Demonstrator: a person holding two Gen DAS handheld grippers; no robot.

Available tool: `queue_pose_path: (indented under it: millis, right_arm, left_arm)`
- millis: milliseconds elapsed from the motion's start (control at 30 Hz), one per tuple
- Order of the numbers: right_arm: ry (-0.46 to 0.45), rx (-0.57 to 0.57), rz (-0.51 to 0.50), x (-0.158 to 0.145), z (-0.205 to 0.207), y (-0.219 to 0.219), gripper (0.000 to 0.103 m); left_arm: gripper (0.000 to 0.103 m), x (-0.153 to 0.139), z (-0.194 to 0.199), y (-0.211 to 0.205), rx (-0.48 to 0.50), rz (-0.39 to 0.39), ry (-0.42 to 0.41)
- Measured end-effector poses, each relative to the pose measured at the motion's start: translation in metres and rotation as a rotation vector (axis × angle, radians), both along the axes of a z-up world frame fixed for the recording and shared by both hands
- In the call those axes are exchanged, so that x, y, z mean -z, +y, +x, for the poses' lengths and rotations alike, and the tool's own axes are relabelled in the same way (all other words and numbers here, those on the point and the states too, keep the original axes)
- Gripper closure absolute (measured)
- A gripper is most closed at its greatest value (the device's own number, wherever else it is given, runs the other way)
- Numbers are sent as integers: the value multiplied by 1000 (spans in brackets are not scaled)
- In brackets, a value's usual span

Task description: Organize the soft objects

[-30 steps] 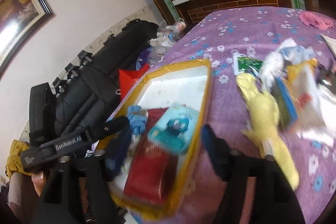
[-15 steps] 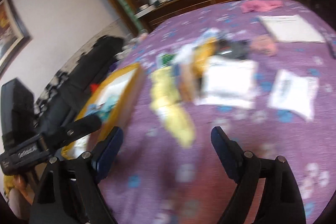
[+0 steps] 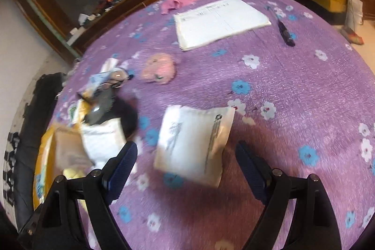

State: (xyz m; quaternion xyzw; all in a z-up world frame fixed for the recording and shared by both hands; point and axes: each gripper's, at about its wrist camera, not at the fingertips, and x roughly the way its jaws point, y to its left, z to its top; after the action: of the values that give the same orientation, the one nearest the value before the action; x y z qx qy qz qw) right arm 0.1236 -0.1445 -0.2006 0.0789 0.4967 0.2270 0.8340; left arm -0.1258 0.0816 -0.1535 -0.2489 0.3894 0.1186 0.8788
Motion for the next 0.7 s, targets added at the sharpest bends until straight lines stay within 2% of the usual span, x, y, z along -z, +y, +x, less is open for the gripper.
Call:
queue_pose_path:
  millis: [100,200,233,300,367,400,433,467,500,533,567,700]
  right_arm:
    - [-13,25,-40,3,3,10,18]
    - [-56,39,-136,5,-1,25,19]
    - [-78,50,-194,5,-5,31,24]
    - [-101,74,-246,6,-5,35,35]
    - [-119,91,-253,6,-6,32,51]
    - [-123,89,-248,6,-5,31,52]
    - [-129,84,-243,6,-5,30,60]
    - [-131,83,-234,6,-4,29,62]
    - [-134,85,-211,6,-4,25,64]
    - [-135,79,-178,5,-3,22,71]
    - [-130,75,-129,5,-3,17,76]
    - [-154,76,-56,-3,-4,11,87]
  left_arm:
    - [17,-1,12,1,5,15,28]
    - [17,-1,29,5,-29,63,78]
    - [17,0,35,7,-31,66,88]
    - [17,2,50,11,-20,77,113]
    - [24,4,66,12,-18,118,138]
    - [29,8,75,14,-23,139,160]
    - [35,13,84,16,-20,141,175]
    - [41,18,90,18,-22,139,193]
    - [51,25,98,20,-22,147,221]
    - [65,29,104,21,-18,153,233]
    - [69,32,109,21,-14,153,251]
    - [77,30,104,16,-23,169,252]
